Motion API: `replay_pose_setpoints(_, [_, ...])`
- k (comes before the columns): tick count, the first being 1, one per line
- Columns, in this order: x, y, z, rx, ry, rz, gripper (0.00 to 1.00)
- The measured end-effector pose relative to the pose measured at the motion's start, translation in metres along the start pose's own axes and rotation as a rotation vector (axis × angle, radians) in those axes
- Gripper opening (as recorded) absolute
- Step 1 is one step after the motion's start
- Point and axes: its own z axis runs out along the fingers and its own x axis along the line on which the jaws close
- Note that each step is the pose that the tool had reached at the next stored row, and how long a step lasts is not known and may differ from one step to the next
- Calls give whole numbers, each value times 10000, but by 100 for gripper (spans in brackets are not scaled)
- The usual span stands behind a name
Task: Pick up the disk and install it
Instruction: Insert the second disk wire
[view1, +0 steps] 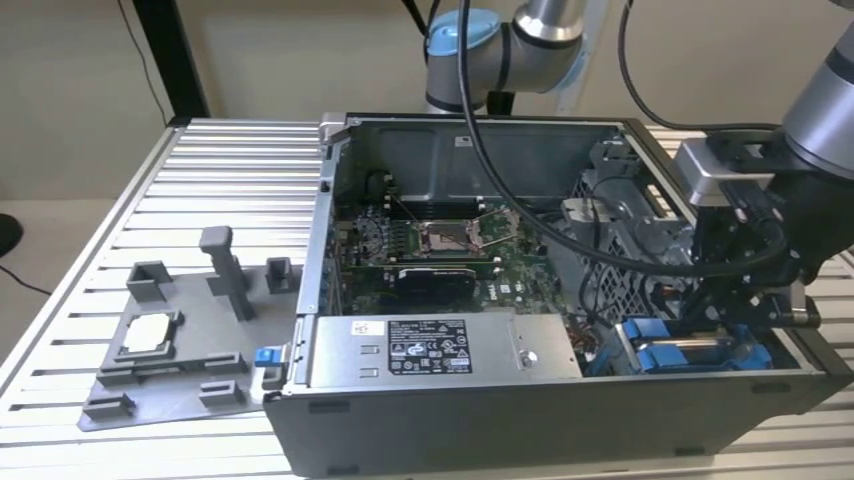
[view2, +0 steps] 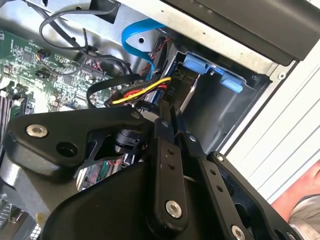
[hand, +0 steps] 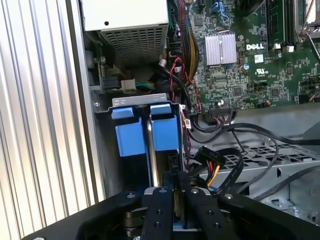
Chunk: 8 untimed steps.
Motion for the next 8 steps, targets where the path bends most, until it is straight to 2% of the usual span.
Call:
replay_pose_setpoints(3, [-13,1,-6,11,74,-1,0])
replay_pose_setpoints(4, [-27,3,-61,12,98,0,0])
replay_pose_setpoints(5, [-26,3,-95,8,49,2,0])
replay_pose_setpoints(8, [-18,1,-104,11,71,0,0])
